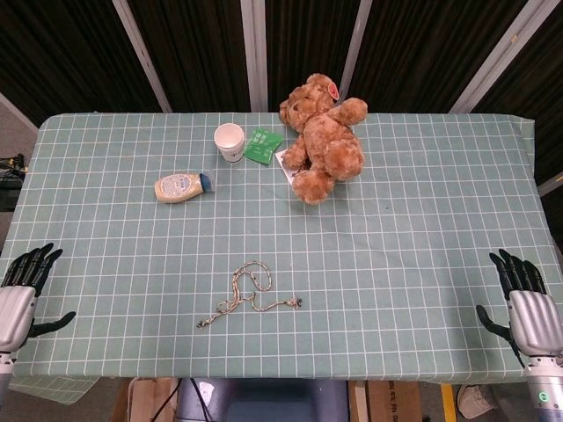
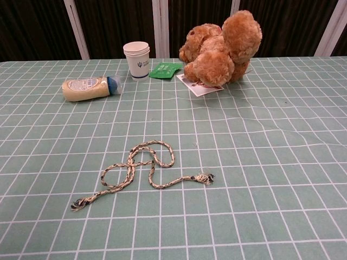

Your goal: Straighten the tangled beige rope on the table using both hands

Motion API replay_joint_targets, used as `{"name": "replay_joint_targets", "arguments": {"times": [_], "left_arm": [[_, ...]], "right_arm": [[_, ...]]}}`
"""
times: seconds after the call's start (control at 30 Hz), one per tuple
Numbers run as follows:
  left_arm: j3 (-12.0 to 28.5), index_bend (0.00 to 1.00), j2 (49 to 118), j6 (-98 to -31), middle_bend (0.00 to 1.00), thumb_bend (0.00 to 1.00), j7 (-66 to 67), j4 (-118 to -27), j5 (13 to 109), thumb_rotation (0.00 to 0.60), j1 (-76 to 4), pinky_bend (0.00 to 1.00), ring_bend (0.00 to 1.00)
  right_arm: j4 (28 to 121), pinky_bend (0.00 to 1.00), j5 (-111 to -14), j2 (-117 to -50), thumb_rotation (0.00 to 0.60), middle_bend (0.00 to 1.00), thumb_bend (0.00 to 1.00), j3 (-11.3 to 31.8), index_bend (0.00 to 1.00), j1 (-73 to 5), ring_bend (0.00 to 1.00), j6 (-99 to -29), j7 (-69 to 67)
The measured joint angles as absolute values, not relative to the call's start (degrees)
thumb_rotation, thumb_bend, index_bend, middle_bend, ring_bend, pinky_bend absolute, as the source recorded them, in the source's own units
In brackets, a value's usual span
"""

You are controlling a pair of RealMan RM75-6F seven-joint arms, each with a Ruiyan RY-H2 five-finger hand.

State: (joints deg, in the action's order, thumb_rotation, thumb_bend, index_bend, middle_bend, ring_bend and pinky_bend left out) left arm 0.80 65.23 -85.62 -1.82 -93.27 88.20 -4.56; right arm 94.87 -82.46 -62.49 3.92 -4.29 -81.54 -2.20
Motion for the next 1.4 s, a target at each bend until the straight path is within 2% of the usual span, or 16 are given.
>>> {"name": "replay_joint_targets", "arguments": {"times": [0.57,0.97,1.17,1.23,1.33,1.4], "left_arm": [[0.8,0.04,65.1,-86.0,0.0,0.07,-2.1,-93.2,88.5,0.6,-4.4,0.0,0.0],[1.2,0.04,64.9,-86.1,0.0,0.07,-2.3,-93.2,87.8,0.6,-4.4,0.0,0.0],[1.3,0.04,65.0,-86.2,0.0,0.07,-2.0,-93.2,87.9,0.6,-4.4,0.0,0.0],[1.3,0.04,65.1,-86.2,0.0,0.07,-2.0,-93.2,87.9,0.6,-4.4,0.0,0.0],[1.3,0.04,65.1,-86.1,0.0,0.07,-2.0,-93.1,87.7,0.6,-4.4,0.0,0.0],[1.4,0.04,65.1,-86.0,0.0,0.07,-2.0,-93.0,87.6,0.6,-4.4,0.0,0.0]], "right_arm": [[94.8,0.0,-84.6,-63.0,0.6,0.0,0.36,3.9,0.0,-4.6,0.0,-82.4,-4.2],[97.0,0.0,-84.8,-63.9,0.6,0.0,0.35,6.3,0.0,-7.4,0.0,-81.3,-6.0],[99.3,0.0,-85.4,-65.0,0.6,0.01,0.36,7.3,0.22,-11.7,0.0,-76.0,-7.9],[100.5,0.0,-85.4,-65.6,0.6,0.05,0.36,7.7,0.31,-13.6,0.0,-73.4,-8.4],[102.1,0.0,-85.4,-66.9,0.6,0.09,0.36,8.2,0.39,-16.7,0.0,-69.6,-8.5],[103.2,0.0,-85.6,-68.4,0.6,0.1,0.36,8.4,0.41,-18.8,0.0,-67.5,-8.0]]}}
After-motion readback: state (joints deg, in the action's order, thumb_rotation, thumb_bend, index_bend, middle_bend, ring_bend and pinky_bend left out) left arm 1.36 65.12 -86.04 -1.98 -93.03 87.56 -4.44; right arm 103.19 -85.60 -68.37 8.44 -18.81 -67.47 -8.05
